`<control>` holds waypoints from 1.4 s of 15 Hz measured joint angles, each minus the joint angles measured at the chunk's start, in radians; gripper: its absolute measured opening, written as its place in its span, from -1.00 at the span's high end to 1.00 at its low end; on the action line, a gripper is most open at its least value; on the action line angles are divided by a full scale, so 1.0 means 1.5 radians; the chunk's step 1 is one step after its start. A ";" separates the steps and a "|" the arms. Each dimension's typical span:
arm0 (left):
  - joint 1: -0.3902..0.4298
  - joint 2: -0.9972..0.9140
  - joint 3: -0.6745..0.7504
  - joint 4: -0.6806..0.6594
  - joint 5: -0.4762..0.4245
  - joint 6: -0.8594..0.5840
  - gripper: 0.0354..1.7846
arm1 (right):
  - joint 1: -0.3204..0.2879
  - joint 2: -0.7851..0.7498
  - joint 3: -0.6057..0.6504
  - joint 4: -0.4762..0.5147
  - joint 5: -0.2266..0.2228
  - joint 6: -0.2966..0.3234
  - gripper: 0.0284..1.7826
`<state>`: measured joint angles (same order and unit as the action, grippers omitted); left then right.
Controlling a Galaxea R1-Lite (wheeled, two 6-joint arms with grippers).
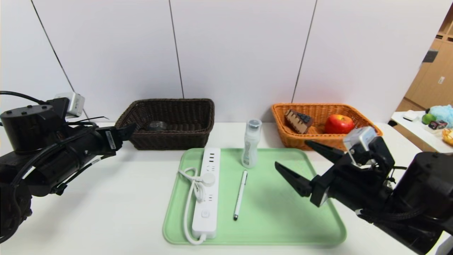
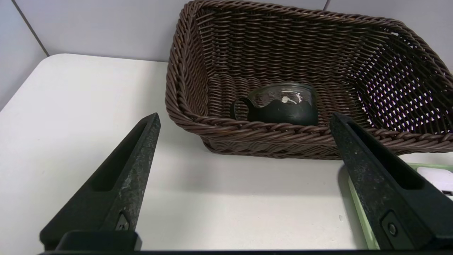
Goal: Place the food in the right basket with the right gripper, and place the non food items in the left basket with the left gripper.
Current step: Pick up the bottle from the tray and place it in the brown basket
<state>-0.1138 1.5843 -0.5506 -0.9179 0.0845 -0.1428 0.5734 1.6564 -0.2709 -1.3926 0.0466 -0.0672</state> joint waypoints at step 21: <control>0.002 -0.005 0.002 0.000 0.004 0.001 -0.89 | -0.007 0.449 -0.412 -0.086 -0.015 0.007 -0.39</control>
<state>-0.1115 1.5770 -0.5474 -0.9179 0.0902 -0.1409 0.5632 2.3304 -0.8889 -1.5215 0.0245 -0.0566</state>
